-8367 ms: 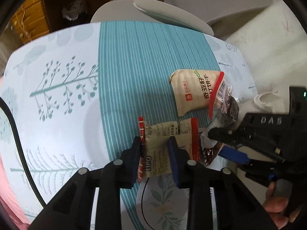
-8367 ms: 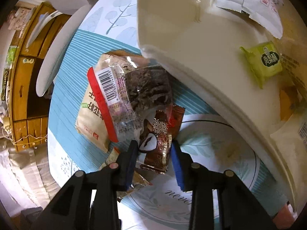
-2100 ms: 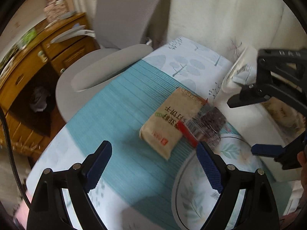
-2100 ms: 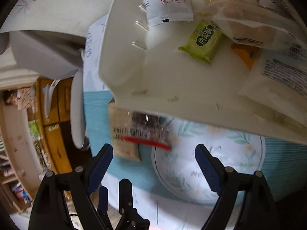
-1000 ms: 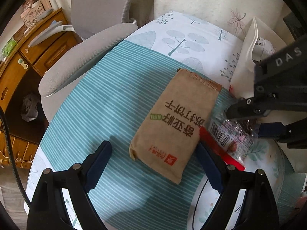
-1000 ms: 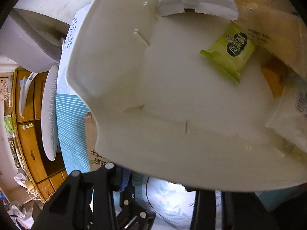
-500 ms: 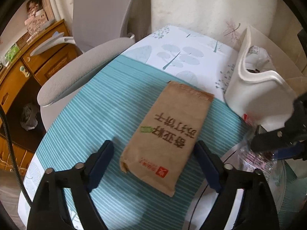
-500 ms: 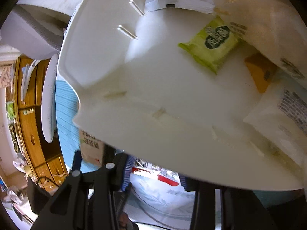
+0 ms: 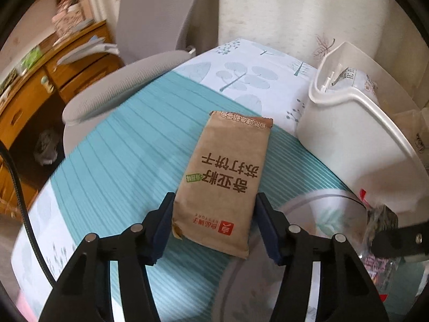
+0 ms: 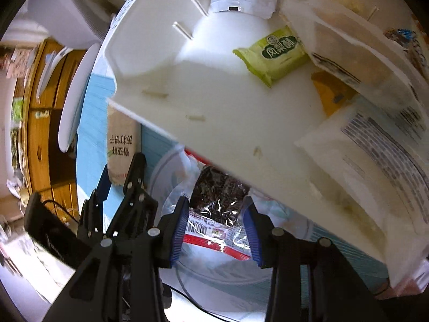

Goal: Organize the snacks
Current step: 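Carry both bags over the tray and release them inside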

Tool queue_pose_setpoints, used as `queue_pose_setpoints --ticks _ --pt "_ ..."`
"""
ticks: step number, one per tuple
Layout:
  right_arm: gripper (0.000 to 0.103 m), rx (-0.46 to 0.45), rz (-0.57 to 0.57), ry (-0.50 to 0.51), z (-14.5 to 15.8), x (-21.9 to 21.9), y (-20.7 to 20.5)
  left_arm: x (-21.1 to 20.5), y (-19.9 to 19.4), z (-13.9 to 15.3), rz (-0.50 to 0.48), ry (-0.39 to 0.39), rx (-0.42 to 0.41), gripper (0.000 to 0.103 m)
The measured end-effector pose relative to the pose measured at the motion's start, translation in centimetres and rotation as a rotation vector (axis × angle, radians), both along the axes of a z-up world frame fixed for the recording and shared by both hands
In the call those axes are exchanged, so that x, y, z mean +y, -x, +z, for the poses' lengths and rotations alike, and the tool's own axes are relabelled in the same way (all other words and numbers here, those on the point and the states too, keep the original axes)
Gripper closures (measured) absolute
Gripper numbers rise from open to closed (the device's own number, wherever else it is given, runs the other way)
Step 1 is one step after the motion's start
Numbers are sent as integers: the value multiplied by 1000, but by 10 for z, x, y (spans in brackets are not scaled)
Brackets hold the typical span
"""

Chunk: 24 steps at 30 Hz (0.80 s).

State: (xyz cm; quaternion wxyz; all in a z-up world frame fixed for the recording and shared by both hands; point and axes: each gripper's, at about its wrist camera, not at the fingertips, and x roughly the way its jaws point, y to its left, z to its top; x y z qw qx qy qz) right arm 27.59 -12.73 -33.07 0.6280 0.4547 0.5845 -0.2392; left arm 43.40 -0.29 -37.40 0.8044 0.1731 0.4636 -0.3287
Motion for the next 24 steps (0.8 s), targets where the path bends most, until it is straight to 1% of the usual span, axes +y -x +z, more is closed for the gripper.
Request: queue_pose_setpoints --ticks 3,5,7,9,11,14,17,20,22,24 --pt "62 3 46 7 2 7 8 10 13 2 40 6 43 46" --pt "62 3 81 15 3 16 15 20 23 3 75 24 83 46" --pt "62 1 115 30 3 24 14 31 35 4 125 48 137 46" --pt "62 -5 151 48 4 32 17 42 48 5 171 64 170 46" --pt "62 -10 176 65 8 36 32 56 69 8 215 73 203 46" --pt "62 -31 233 100 16 43 55 71 98 13 254 85 234 46" --pt "62 -49 281 131 23 48 77 85 125 24 275 99 248 46" --pt "62 -75 311 162 32 49 99 97 157 41 297 120 245 46" --pt "62 -108 324 173 40 48 115 101 172 52 313 141 243 46" --pt "62 -151 344 164 44 49 118 104 188 64 327 161 240 46"
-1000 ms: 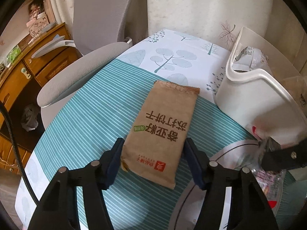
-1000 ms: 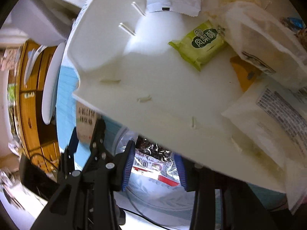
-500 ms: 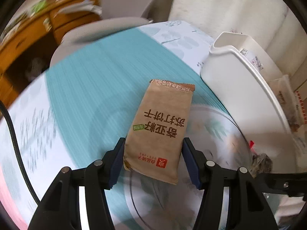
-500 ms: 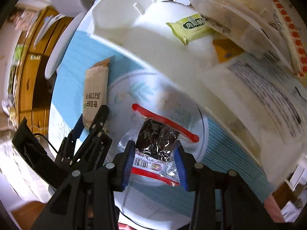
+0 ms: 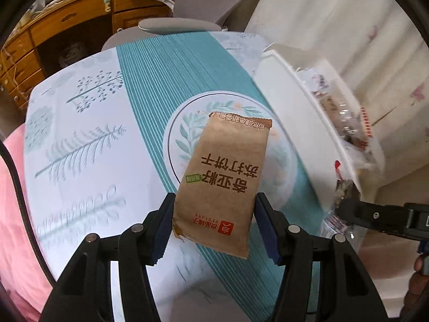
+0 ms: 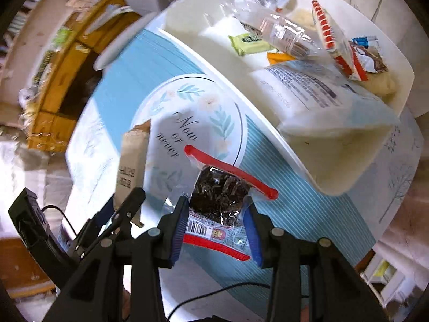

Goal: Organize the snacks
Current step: 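Carry both bags over the tray and release them inside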

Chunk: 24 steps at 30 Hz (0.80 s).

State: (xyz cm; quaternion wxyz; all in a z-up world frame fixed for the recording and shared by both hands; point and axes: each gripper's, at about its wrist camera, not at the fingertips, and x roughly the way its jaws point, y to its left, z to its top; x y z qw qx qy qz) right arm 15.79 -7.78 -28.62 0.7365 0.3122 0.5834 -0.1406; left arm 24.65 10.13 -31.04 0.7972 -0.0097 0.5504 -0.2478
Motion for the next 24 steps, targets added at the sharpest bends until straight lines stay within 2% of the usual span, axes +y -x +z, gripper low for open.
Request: queue_pose_setpoints --ticks 5,8,13,20,24 --pt "62 -99 63 4 27 -6 20 -3 32 34 20 57 -27 46" --pt "62 -163 97 29 47 -13 28 -17 47 53 30 82 -48 46" --pt "62 -252 147 75 73 -34 44 -42 69 79 55 167 -53 46" --pt "62 -292 218 95 92 -83 52 -82 93 95 201 312 -7 46" --pt "62 -299 259 101 98 -119 54 -115 100 102 224 307 -35 46"
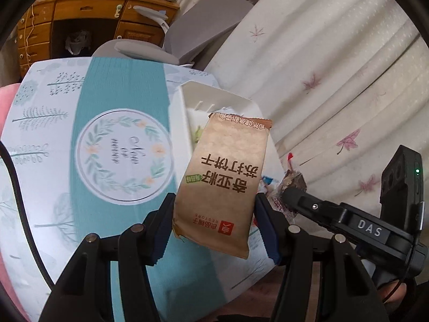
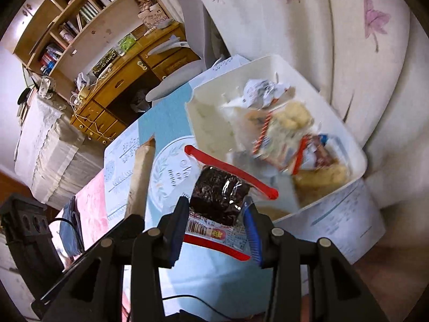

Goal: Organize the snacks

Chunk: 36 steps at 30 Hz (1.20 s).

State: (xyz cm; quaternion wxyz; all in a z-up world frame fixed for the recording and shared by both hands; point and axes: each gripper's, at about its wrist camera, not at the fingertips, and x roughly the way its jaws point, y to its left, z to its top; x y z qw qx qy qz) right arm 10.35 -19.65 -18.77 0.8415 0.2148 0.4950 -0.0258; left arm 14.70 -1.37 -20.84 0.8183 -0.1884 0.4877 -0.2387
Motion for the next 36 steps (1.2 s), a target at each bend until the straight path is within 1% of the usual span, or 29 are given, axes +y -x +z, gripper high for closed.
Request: queue_pose_setpoints --ticks 4,8,10,11,12,14,16,17,18,20,21,22,24,25,27,29,33,36 --pt "62 12 20 12 2 -33 -2 -39 3 5 29 -24 -34 46" --pt "62 14 39 18 3 -64 -8 -73 -1 6 52 -20 -59 46" --pt "62 2 50 28 6 -78 -13 -84 -3 11 70 -19 -80 47" --pt "62 -4 56 32 7 -84 -16 -89 -5 12 77 -18 -88 48" --pt "62 -13 65 38 10 -90 -19 -96 -8 14 86 -17 -100 51" --pt "62 -26 80 45 12 -97 -24 -102 -10 17 95 -16 -116 52" --pt "62 -39 96 44 15 -104 -29 -110 -12 22 114 -44 -130 52" --pt "62 -41 99 42 16 -106 -31 -113 -13 24 125 -64 -128 49" --pt "61 -41 106 37 16 -109 -34 -113 -14 24 132 -74 -122 37" --pt "60 -38 114 12 14 -114 -39 -113 -16 26 165 -119 -95 24" --pt "56 -31 114 -10 12 -116 -42 -110 -16 27 176 -130 -92 24" --pt "45 -23 114 -28 10 -117 -44 -108 -15 29 191 -150 -87 24" --pt "29 -5 110 -56 5 -119 -49 -102 -13 34 212 -183 -75 21" --pt "26 -3 111 -66 4 -118 -50 -98 -12 37 228 -202 -68 19" --pt "24 10 126 -80 1 -114 -53 -87 -8 44 260 -230 -61 14" --pt "23 23 145 -90 -1 -107 -55 -78 -3 52 277 -260 -61 13" --pt "17 24 179 -103 1 -91 -54 -62 8 66 282 -314 -68 11" --pt "15 8 204 -94 6 -77 -48 -46 18 77 275 -327 -74 9"
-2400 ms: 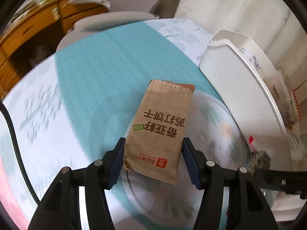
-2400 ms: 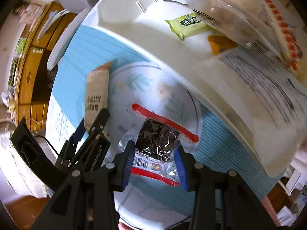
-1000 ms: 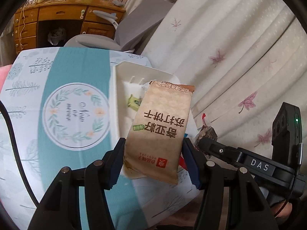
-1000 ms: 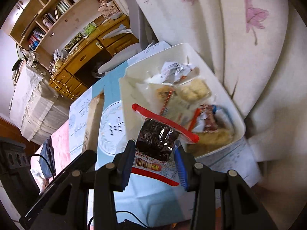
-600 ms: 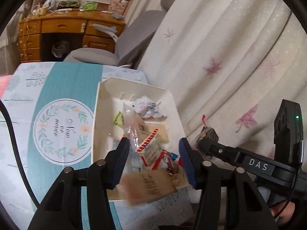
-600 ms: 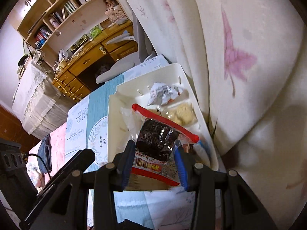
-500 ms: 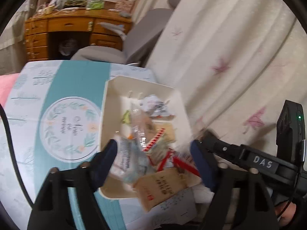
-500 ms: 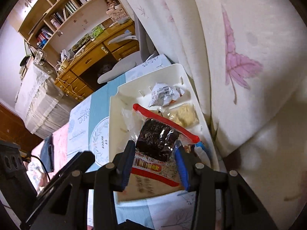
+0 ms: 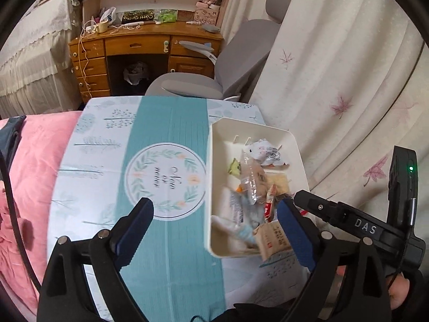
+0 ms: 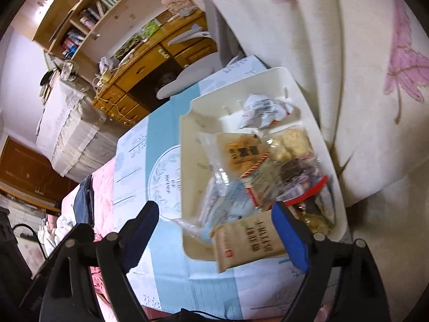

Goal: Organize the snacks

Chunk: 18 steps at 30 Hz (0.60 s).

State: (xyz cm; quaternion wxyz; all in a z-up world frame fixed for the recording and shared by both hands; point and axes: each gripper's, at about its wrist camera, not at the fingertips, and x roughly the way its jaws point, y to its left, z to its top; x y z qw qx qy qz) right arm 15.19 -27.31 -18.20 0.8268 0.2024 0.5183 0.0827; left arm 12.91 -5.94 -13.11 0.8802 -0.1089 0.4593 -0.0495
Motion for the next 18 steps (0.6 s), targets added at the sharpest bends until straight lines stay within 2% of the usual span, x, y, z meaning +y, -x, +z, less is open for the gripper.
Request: queue_pose_setpoints --ticks 5,10,18 --pt "12 -37 31 28 14 23 11 29 20 17 0 -56 -22 3" --pt "8 -106 69 70 28 50 26 60 33 28 2 -77 -34 1" --pt "7 -271 150 301 48 102 57 101 48 34 -26 -126 -36 1"
